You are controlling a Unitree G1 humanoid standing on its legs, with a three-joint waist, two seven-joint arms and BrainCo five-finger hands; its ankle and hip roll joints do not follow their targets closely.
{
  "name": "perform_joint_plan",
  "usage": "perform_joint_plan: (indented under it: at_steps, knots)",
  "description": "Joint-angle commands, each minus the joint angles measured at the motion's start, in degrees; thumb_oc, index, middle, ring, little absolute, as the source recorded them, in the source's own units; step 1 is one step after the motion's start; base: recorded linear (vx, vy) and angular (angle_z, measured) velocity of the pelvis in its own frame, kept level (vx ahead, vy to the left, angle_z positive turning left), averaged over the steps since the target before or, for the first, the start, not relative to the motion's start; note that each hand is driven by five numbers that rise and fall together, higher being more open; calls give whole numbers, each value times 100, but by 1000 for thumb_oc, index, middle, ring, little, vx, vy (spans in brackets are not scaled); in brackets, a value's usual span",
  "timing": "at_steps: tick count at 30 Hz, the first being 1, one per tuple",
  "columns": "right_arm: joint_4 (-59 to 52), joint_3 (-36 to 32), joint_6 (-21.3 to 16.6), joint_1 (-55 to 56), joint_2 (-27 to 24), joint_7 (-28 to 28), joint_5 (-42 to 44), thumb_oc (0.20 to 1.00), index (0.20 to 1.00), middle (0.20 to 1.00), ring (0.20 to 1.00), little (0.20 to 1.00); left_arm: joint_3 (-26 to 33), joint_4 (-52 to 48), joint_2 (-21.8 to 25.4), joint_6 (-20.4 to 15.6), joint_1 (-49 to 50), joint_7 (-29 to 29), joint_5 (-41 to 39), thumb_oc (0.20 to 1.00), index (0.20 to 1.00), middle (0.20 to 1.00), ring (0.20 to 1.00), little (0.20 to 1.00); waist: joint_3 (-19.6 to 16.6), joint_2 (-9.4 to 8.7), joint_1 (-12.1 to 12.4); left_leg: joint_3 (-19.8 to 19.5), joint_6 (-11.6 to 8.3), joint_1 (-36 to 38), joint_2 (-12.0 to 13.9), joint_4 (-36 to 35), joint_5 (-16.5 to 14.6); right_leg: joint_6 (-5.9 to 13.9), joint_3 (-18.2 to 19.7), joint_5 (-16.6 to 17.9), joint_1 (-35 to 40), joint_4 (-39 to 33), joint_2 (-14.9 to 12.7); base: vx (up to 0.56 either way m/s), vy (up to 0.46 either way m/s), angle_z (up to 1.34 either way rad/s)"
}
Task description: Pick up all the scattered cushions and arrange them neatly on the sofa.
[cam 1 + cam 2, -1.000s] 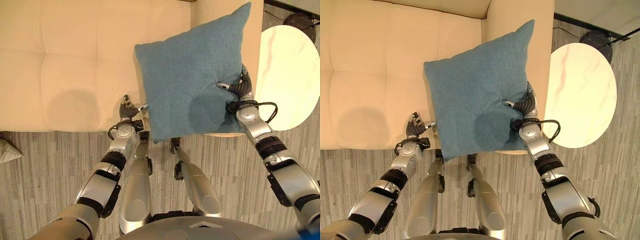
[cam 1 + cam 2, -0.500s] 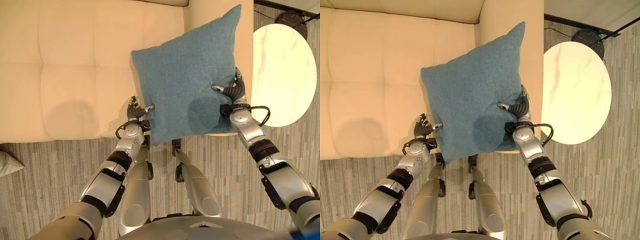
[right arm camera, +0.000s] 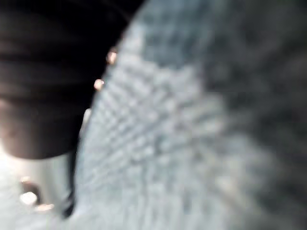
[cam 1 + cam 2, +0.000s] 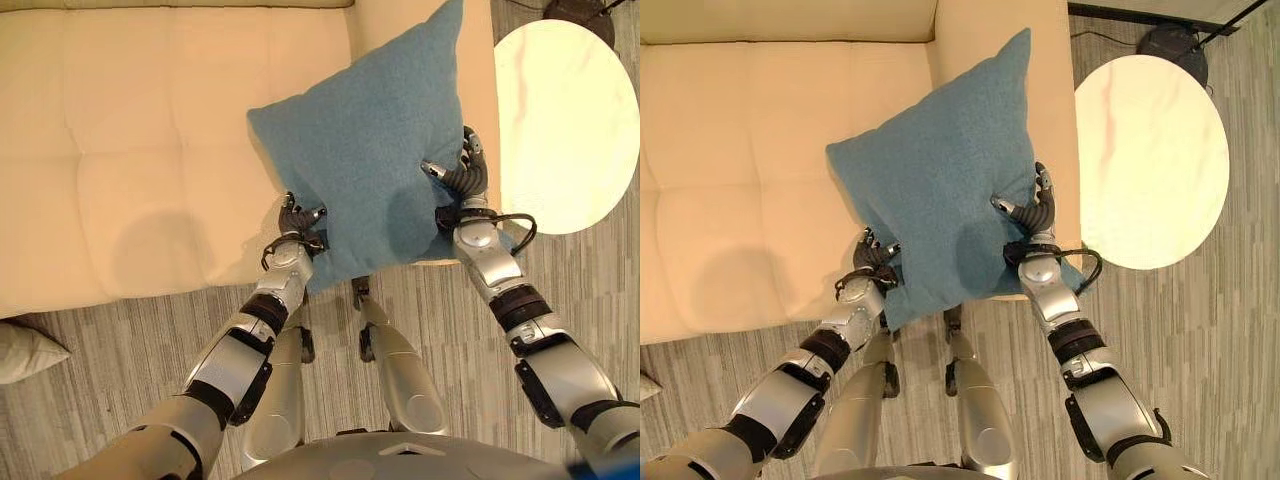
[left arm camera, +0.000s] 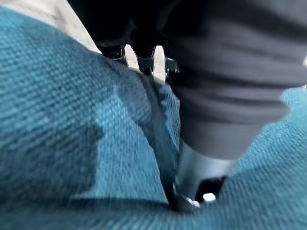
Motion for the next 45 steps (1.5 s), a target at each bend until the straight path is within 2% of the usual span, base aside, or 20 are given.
perform_joint_plan:
  at_steps: [1,4,6,7,8,17,22,23,24,25,26,29,30,31,35,39,40,41,43,45]
  knots:
    - [-141,397,-347,-122,471,365,430,200,200,200,200,200,-435,-335,-998,-93,-946,-769,-50,200,200,200,200,200,190,-138,-29,-396,-285,12,143,511,-721,486,-324,382,-111,-9,-257,-45,-35,-9]
    - [-116,371,-401,-48,476,457,562,200,200,200,200,200,-225,-453,-852,-201,-915,-772,-263,200,200,200,200,200,195,-72,18,-394,-294,114,153,534,-743,461,-322,335,6,-12,-246,-14,-29,-7]
    - [-406,209,-452,460,475,576,598,200,200,200,200,200,-21,-1035,-686,-311,-477,-795,-384,200,200,200,200,200,80,64,119,-433,-313,562,160,392,-768,427,-386,210,432,-46,-234,53,-85,-1]
    - [-412,209,-450,470,476,575,596,200,200,200,200,200,-25,-1041,-686,-310,-466,-792,-382,200,200,200,200,200,84,63,120,-434,-313,577,160,384,-765,427,-387,210,446,-50,-234,91,-105,5]
    - [-673,106,-461,914,487,649,524,200,200,200,200,200,9,-1537,-641,-324,72,-834,-370,200,200,200,200,200,-12,129,192,-464,-314,917,184,277,-785,405,-448,108,787,-68,-229,54,-70,10]
    - [-1444,-109,-457,2140,566,1087,374,200,200,200,200,200,245,-2812,-331,-250,1884,-1109,-541,200,200,200,200,200,-447,346,348,-627,-374,1956,331,-28,-681,252,-778,-398,1828,79,-82,46,-112,23]
    - [-1935,-258,-576,2611,531,1161,510,200,200,200,200,200,296,-3465,-202,-324,2583,-1174,-791,200,200,200,200,200,-673,545,496,-919,-679,2023,474,-112,-338,98,-1248,-715,2304,5,94,-91,-145,46]
    - [-2051,-281,-600,2688,507,1169,490,200,200,200,200,200,314,-3553,-195,-333,2666,-1182,-788,200,200,200,200,200,-702,578,517,-970,-724,2004,474,-116,-294,73,-1335,-744,2362,-21,103,-182,-77,84]
    - [-2215,-333,-650,2762,421,1120,400,200,200,200,200,200,265,-3755,-184,-396,2780,-1232,-763,200,200,200,200,200,-671,630,538,-994,-788,1861,435,90,-279,26,-1591,-768,2471,-89,51,-170,-43,96]
    - [-2215,-334,-649,2760,420,1120,399,200,200,200,200,200,265,-3755,-184,-396,2778,-1232,-763,200,200,200,200,200,-690,634,528,-1005,-784,1828,432,97,-269,27,-1602,-756,2448,-93,50,-240,11,86]
    - [-2328,-313,-658,2749,418,1103,377,200,200,200,200,200,250,-3784,-224,-455,2831,-1278,-825,200,200,200,200,200,-699,625,492,-718,-657,1845,460,283,-464,61,-1744,-676,2478,-189,-60,-119,75,92]
    - [-2454,-294,-687,2740,435,1215,544,200,200,200,200,200,247,-3872,-278,-439,2949,-1353,-1041,200,200,200,200,200,-750,586,454,-532,-565,2007,422,612,-821,109,-1807,-509,2546,-292,-239,-72,118,71]
    - [-2512,-311,-703,2777,455,1260,626,200,200,200,200,200,233,-3945,-303,-473,3010,-1352,-1094,200,200,200,200,200,-763,598,421,-441,-553,2115,447,577,-876,120,-1830,-488,2576,-308,-257,-22,248,47]
    - [-2581,-356,-734,2727,452,1255,661,200,200,200,200,200,135,-4009,-300,-468,3029,-1370,-1081,200,200,200,200,200,-839,640,332,-84,-554,2237,538,402,-868,174,-1940,-439,2577,-330,-338,-11,214,42]
    - [-2703,-367,-714,2621,407,1224,601,200,200,200,200,200,-3,-4048,-214,-397,2971,-1384,-909,200,200,200,200,200,-818,612,300,-21,-512,2257,529,409,-953,244,-2008,-401,2664,-304,-470,30,221,45]
    - [-2793,-335,-661,2608,481,1250,522,200,200,200,200,200,-80,-4196,-94,-314,3052,-1408,-752,200,200,200,200,200,-825,541,331,-63,-302,2333,334,380,-1123,329,-1866,-478,2616,117,-684,77,252,18]
    - [-2822,-358,-660,2624,539,1230,490,200,200,200,200,200,-121,-4230,-39,-297,3016,-1404,-689,200,200,200,200,200,-775,516,305,-131,-238,2377,244,373,-1155,340,-1640,-512,2519,412,-730,76,244,3]
    - [-2827,-400,-669,2635,579,1210,489,200,200,200,200,200,-150,-4241,-8,-325,2975,-1378,-645,200,200,200,200,200,-749,500,215,-209,-203,2372,187,362,-1142,312,-1248,-527,2357,590,-612,68,232,4]
    - [-2786,-373,-685,2556,577,1202,462,200,200,200,200,200,-146,-4244,76,-334,2960,-1424,-521,200,200,200,200,200,-801,484,108,-260,-122,2534,43,164,-1128,286,-407,-597,2120,615,-77,157,203,16]
    - [-2811,-281,-703,2505,615,1271,501,200,200,200,200,200,-68,-4331,128,-314,2998,-1397,-450,200,200,200,200,200,-800,385,184,-212,-45,2773,-74,8,-1201,261,-617,-391,1931,364,196,206,69,1]
